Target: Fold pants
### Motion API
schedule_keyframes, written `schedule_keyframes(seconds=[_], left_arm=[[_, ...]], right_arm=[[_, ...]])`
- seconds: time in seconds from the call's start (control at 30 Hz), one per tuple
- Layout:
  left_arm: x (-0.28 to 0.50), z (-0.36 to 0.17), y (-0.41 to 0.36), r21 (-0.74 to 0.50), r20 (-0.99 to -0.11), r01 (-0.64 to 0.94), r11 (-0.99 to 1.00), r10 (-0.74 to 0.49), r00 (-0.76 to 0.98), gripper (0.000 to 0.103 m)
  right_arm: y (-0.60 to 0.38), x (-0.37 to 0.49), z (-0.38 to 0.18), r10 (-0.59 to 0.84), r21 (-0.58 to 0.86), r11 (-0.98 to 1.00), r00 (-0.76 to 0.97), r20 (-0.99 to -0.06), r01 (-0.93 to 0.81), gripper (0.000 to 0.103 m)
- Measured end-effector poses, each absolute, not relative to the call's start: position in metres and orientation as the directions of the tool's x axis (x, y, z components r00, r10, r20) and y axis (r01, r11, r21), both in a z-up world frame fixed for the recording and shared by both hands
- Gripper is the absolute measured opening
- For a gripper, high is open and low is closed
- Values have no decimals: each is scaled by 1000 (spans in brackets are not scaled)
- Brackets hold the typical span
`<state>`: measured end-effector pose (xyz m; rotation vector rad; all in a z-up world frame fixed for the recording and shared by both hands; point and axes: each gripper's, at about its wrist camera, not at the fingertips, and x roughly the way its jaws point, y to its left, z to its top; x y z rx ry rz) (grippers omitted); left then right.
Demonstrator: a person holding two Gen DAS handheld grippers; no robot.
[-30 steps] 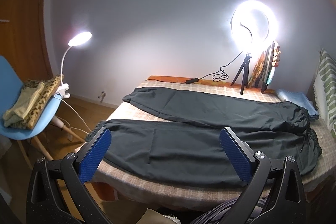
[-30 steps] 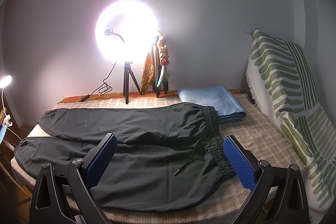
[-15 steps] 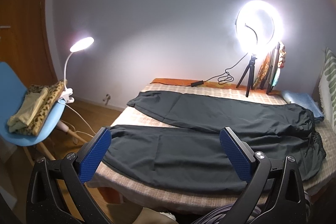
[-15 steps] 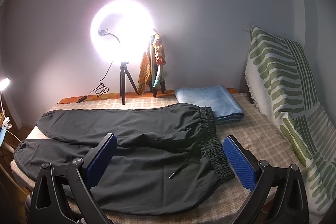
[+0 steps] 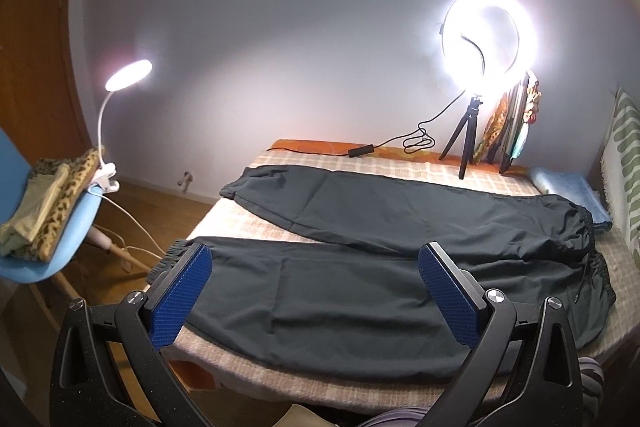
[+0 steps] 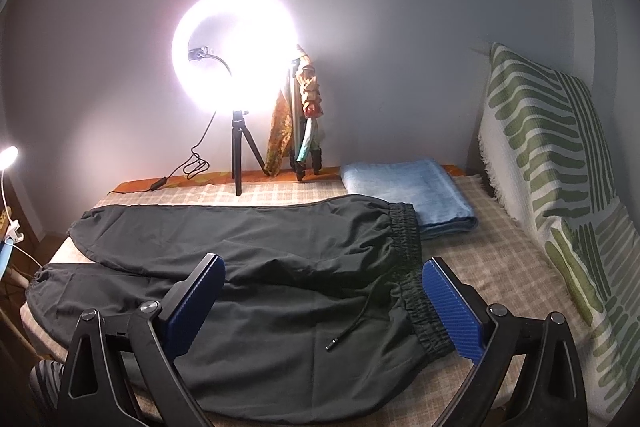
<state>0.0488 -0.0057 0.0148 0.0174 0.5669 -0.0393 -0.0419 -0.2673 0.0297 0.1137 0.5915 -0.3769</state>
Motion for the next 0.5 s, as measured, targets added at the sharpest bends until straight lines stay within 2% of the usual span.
schedule_keyframes(seconds=[0.2,0.5], left_arm=[[62,13,-1,-29,-539,39,999,-49,841,103],[78,15,-4,-11,-536,70,998,-65,842,103]], right_arm=[[-262,-29,31,-266,3,947,793,-548,320,101],[-258,-5,35,-216,18,962,800,-560,272,101]])
